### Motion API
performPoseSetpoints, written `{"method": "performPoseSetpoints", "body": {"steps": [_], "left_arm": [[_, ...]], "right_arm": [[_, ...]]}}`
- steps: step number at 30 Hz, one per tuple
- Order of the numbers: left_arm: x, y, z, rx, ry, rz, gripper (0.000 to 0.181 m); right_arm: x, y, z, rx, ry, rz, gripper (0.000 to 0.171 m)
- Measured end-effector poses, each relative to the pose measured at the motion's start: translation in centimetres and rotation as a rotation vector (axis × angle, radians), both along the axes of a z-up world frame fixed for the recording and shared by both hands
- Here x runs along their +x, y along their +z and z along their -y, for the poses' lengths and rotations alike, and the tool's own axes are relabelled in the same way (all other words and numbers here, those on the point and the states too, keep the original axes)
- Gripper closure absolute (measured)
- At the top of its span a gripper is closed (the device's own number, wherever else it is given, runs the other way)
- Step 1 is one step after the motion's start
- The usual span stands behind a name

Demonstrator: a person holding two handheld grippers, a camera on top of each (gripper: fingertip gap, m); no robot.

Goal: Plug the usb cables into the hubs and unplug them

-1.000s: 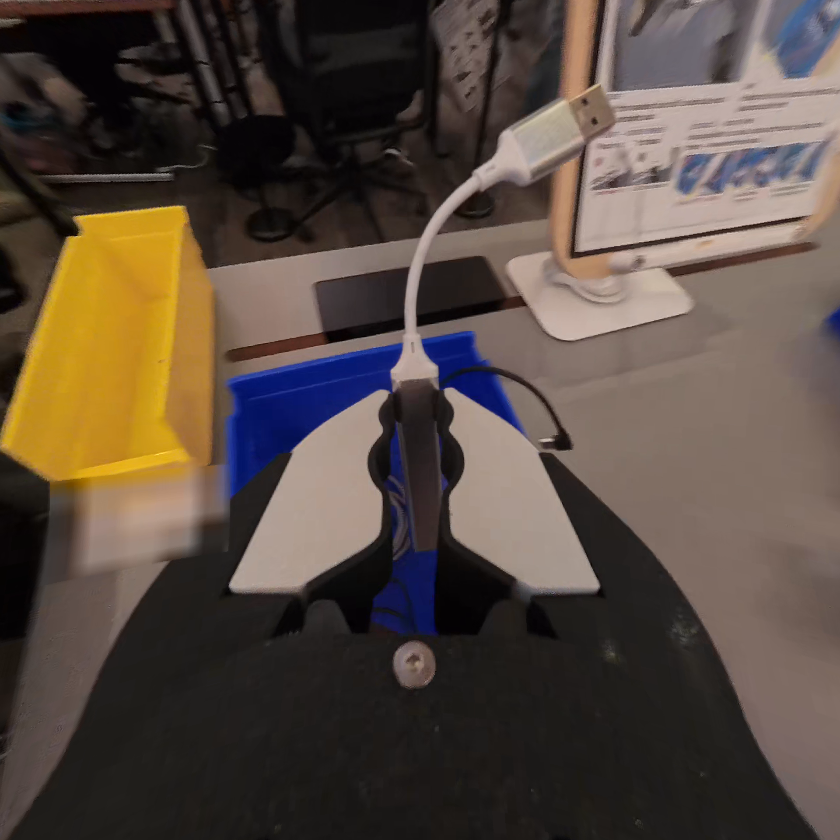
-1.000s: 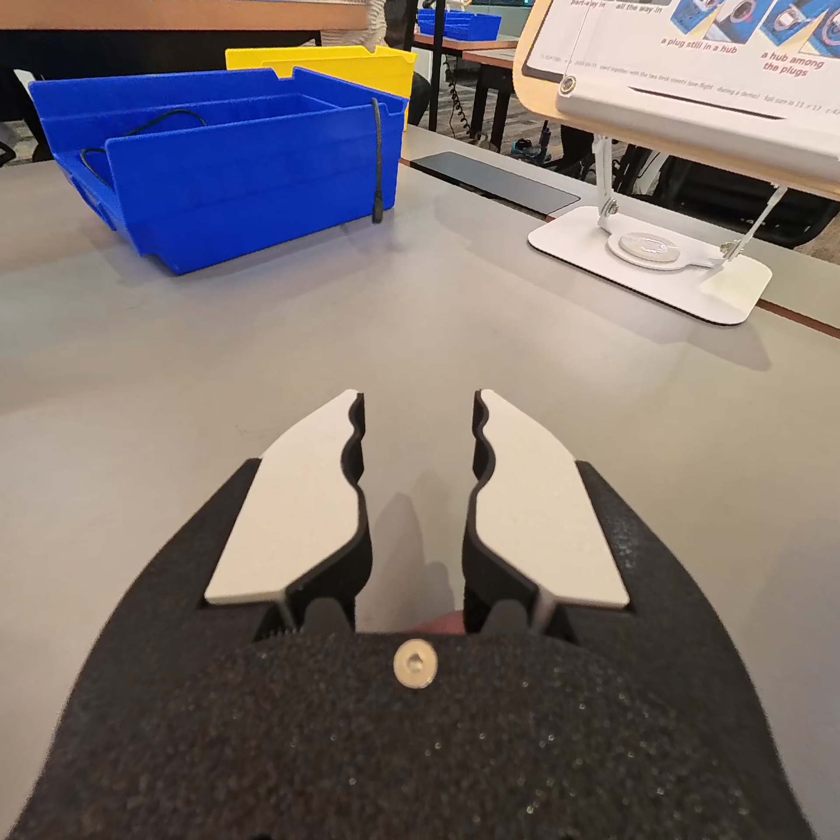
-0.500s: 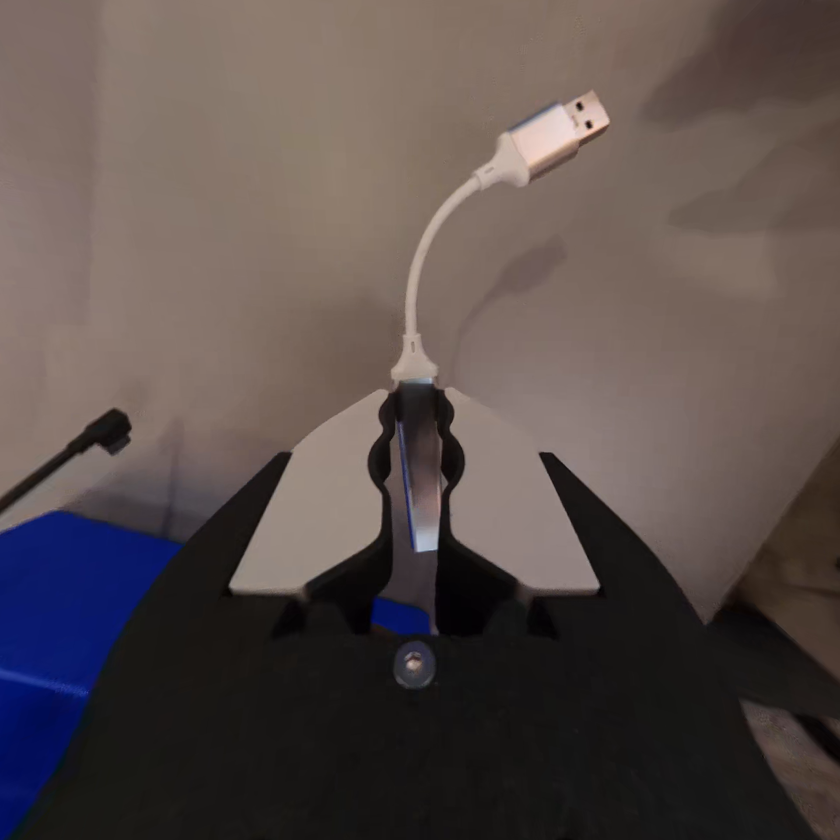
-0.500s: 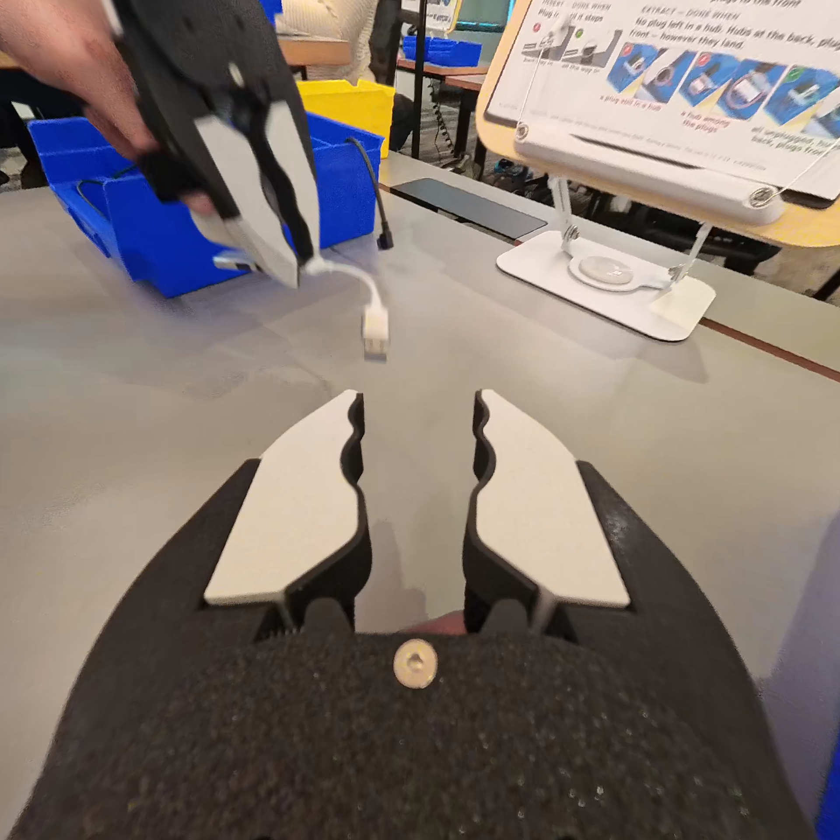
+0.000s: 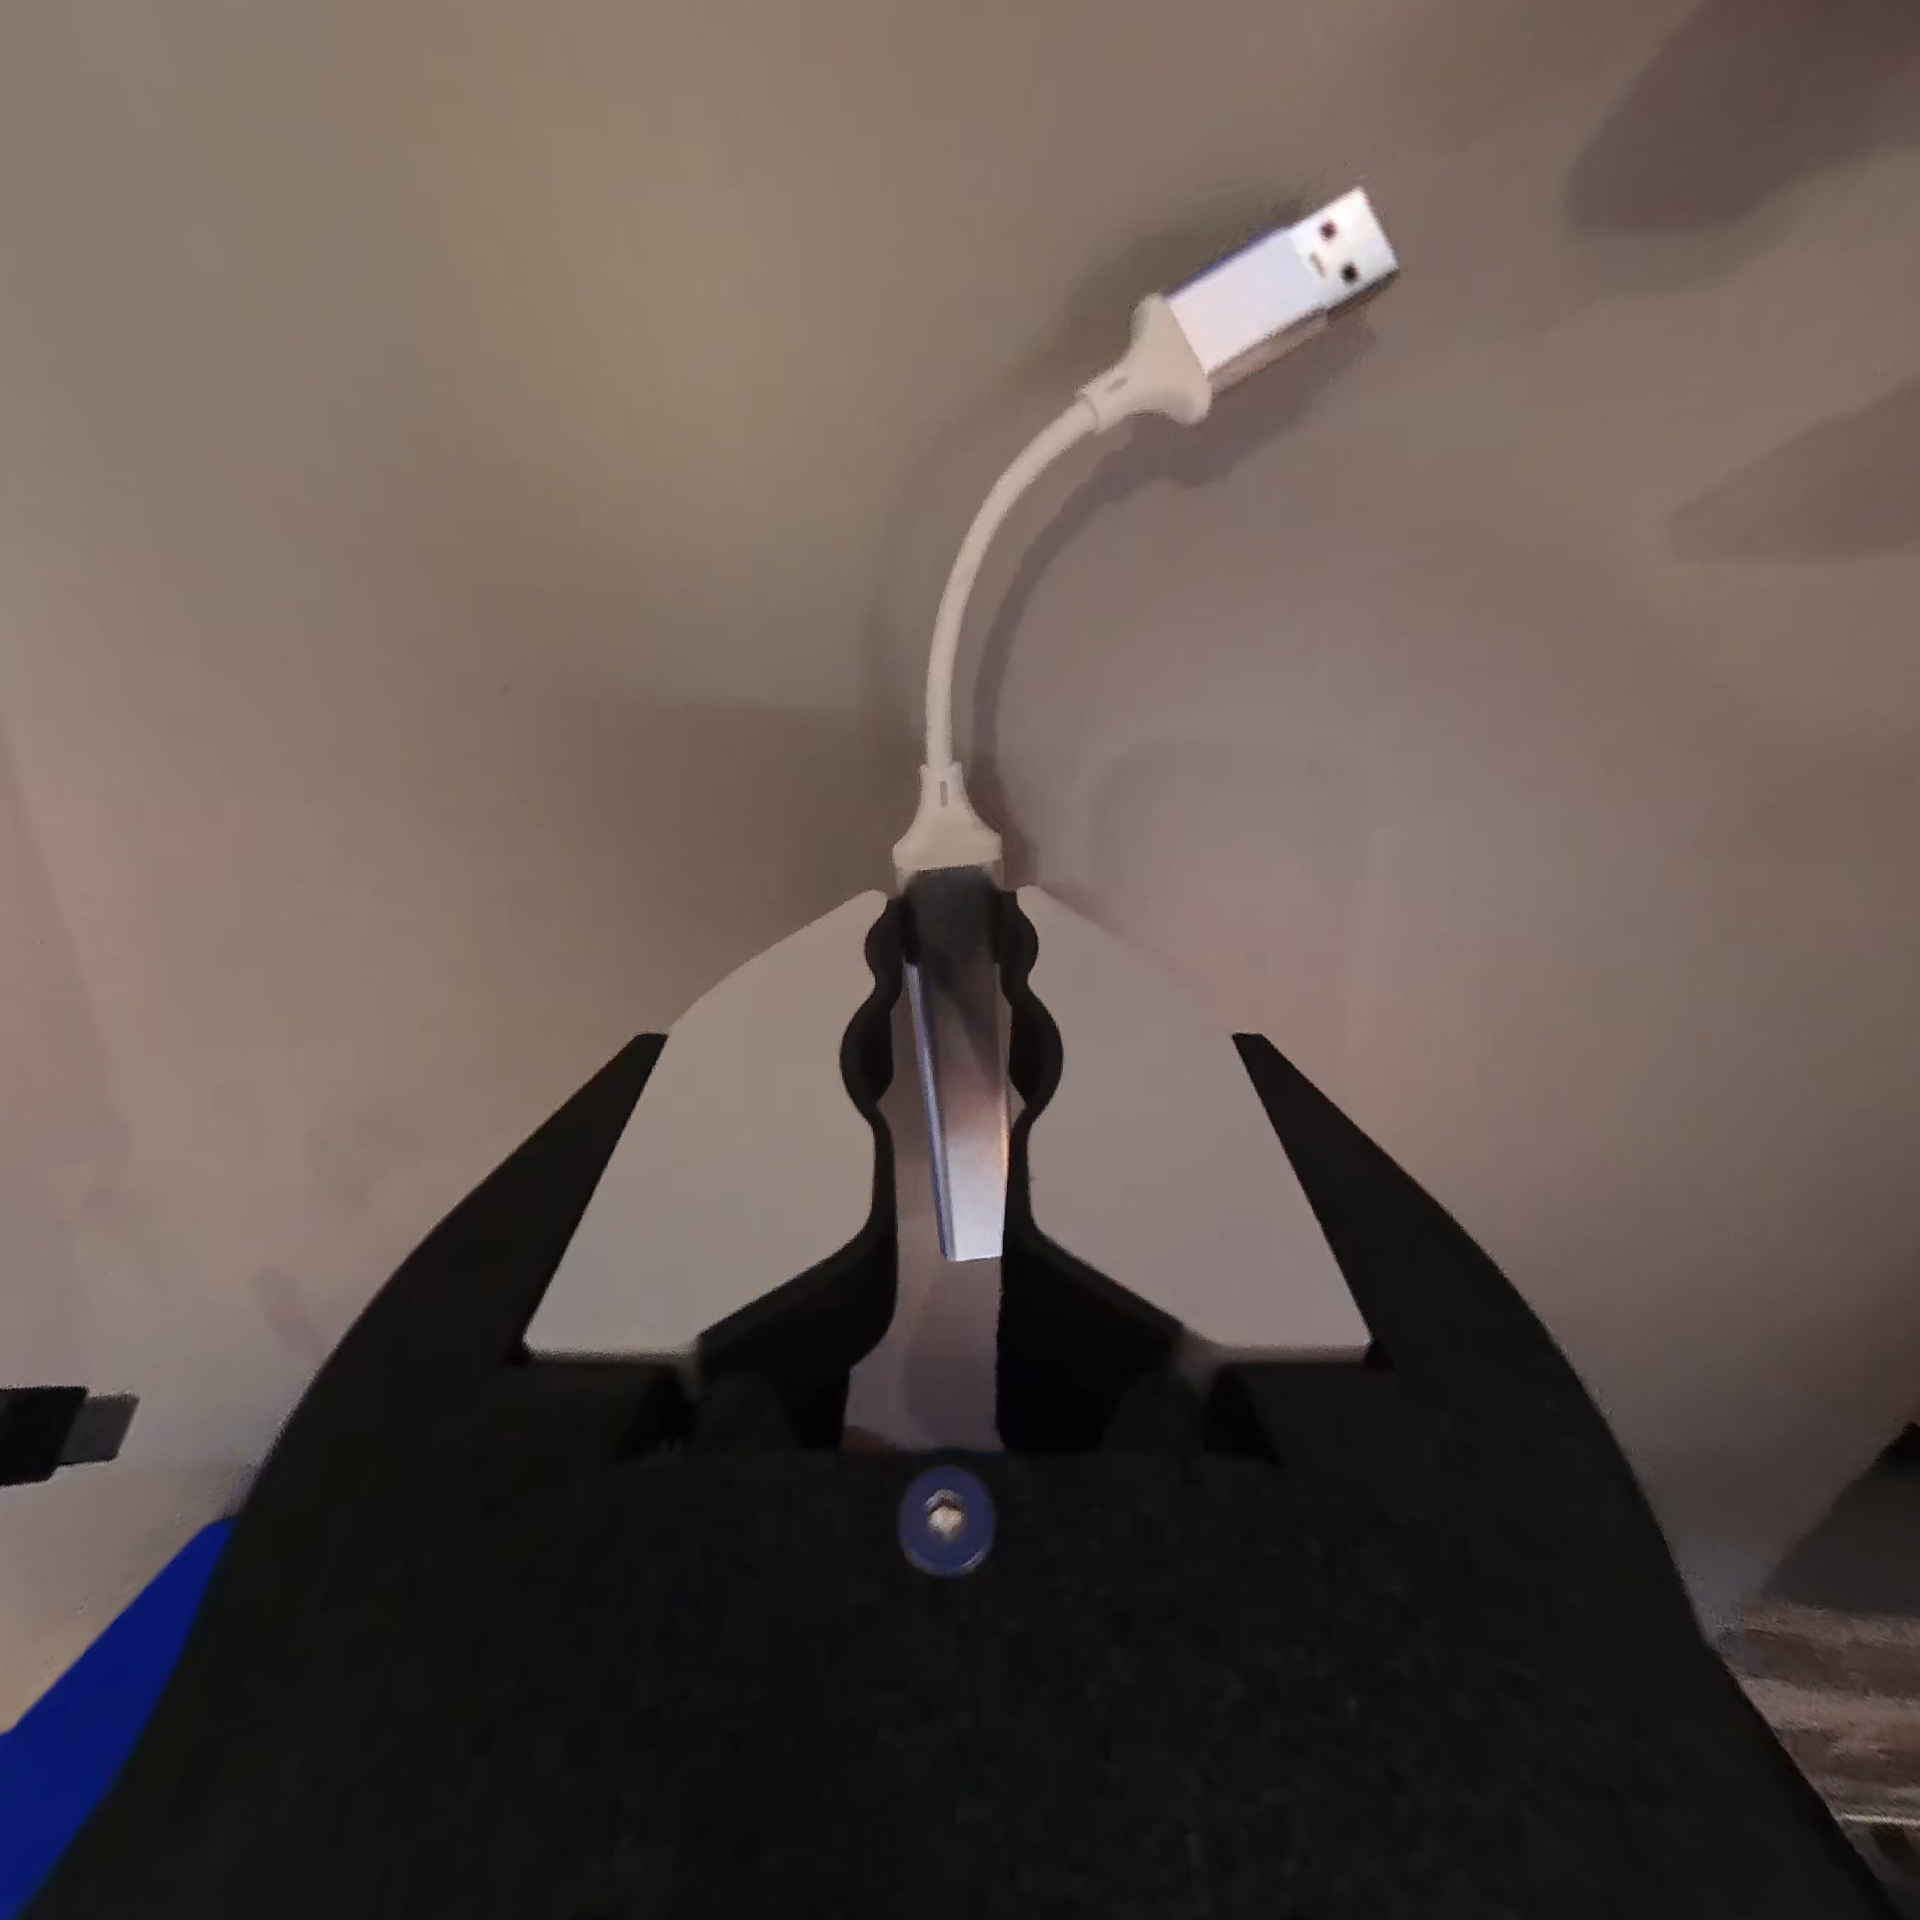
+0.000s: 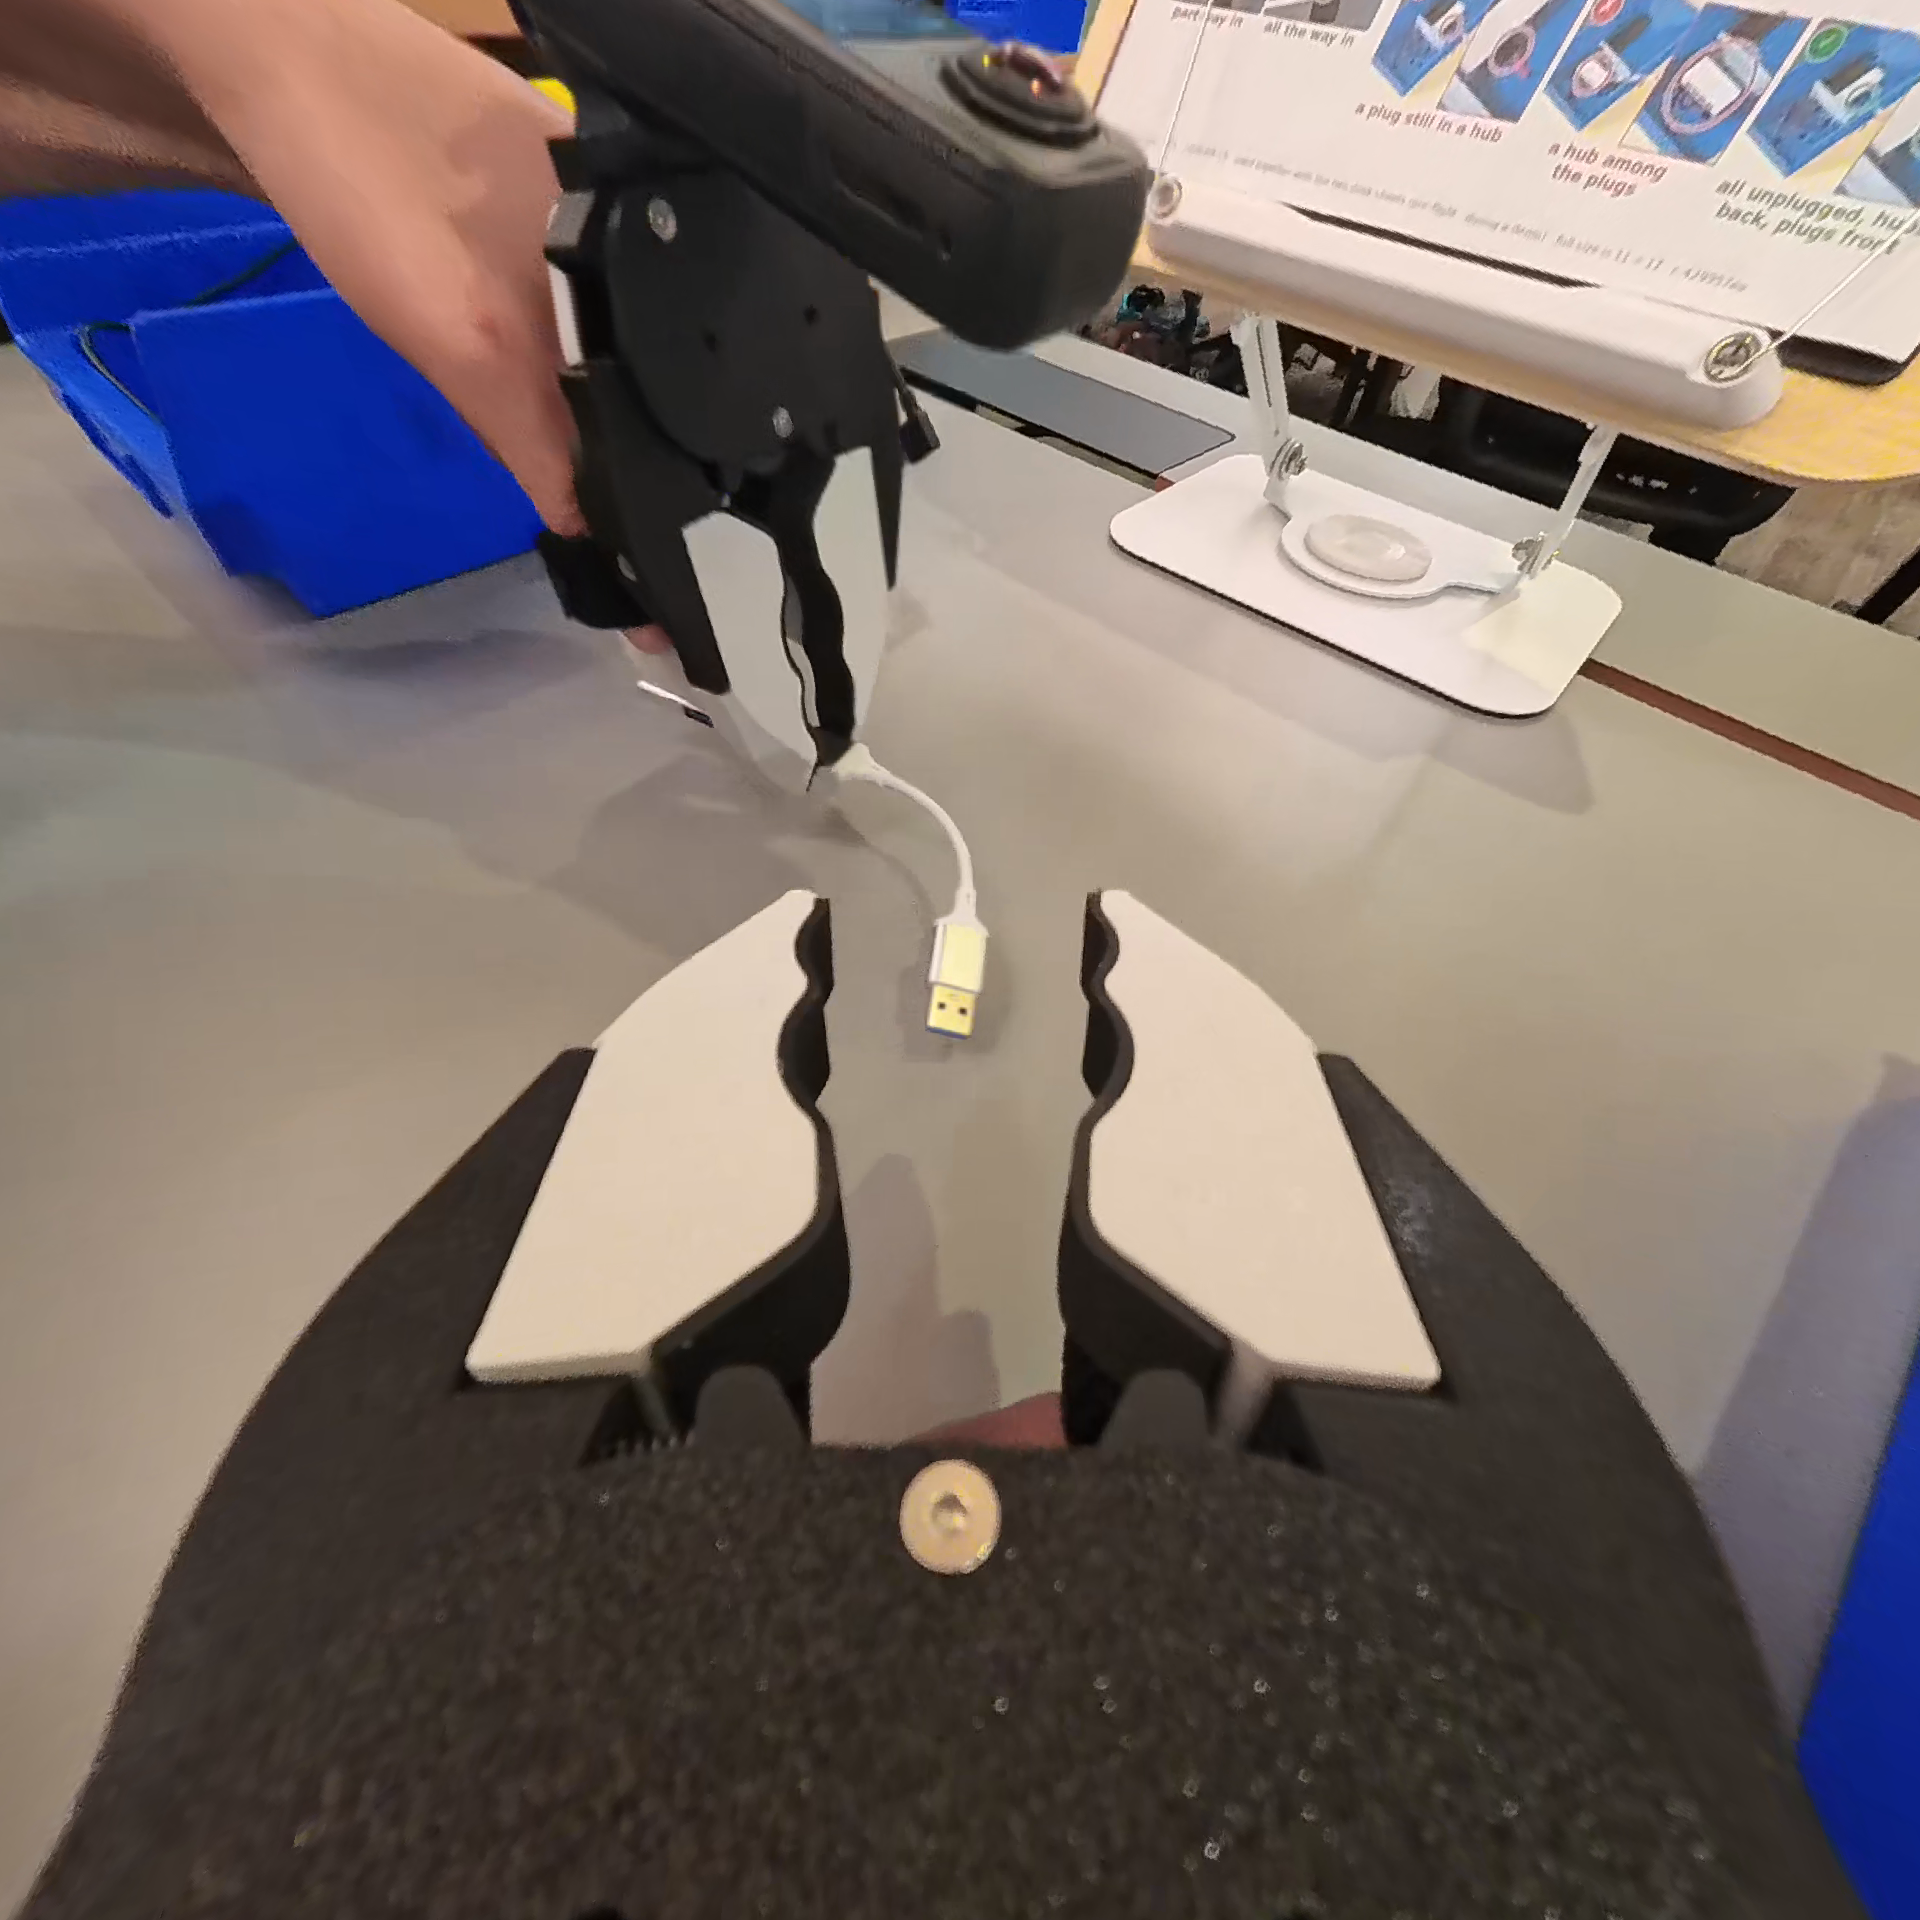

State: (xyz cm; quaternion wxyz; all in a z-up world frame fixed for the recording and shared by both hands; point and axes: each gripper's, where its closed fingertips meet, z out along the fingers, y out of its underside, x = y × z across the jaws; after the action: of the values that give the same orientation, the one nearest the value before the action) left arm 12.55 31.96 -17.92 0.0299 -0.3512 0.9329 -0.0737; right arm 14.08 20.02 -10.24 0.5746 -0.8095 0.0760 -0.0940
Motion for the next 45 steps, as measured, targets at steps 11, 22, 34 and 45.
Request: {"method": "performPoseSetpoints", "body": {"steps": [11,22,34,45], "left_arm": [[-0.9,2.9,0.4,-0.139,0.120,0.267,0.133],[-11.8,12.2,-2.0,-0.616,0.683,1.083,0.099],[-17.0,10.0,-3.9,-0.746,0.888,1.205,0.094],[-15.1,7.4,-2.5,-0.660,0.857,1.008,0.114]], "right_arm": [[0.5,-0.2,0.4,0.013,0.003,-0.004,0.125],[-1.1,-0.3,-0.6,0.071,0.079,0.106,0.126],[-1.2,-0.3,-1.1,0.067,0.086,0.127,0.127],[-1.1,-0.3,-1.0,0.070,0.084,0.126,0.128]]}}
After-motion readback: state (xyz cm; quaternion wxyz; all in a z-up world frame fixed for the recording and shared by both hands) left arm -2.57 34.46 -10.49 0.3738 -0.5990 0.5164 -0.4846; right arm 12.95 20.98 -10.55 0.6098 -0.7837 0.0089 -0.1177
